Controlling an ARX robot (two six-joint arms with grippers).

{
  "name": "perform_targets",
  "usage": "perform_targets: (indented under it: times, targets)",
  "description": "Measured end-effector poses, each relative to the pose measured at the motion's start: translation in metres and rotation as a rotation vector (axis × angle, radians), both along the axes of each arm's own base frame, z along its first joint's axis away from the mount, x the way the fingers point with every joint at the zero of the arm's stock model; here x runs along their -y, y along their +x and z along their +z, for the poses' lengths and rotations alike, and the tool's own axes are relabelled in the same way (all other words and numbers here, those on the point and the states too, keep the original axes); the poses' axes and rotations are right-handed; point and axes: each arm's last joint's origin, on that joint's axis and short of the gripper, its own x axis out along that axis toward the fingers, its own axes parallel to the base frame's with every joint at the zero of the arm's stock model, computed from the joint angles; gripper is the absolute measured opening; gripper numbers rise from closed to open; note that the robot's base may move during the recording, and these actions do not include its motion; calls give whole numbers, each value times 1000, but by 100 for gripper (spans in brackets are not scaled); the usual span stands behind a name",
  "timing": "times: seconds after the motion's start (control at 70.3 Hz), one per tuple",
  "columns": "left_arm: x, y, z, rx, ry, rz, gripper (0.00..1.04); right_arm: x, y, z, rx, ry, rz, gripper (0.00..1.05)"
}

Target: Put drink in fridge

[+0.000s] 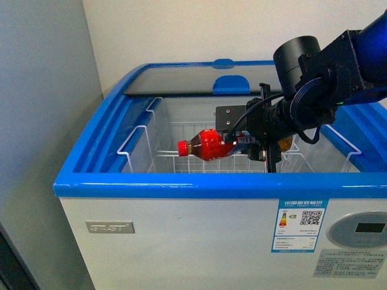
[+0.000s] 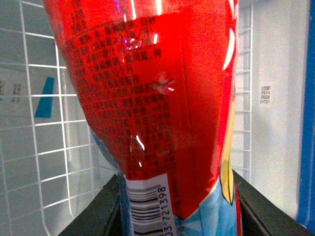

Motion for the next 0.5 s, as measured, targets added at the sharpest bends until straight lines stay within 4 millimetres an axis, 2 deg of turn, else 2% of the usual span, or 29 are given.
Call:
perform_targets:
  times: [0.199, 0.498]
  targets:
    - [0, 0, 0, 0, 0, 0, 97, -2, 11, -7, 15, -9, -13, 42]
    - [0, 0, 0, 1, 0, 0, 97, -6, 14, -19, 19, -11, -25, 42]
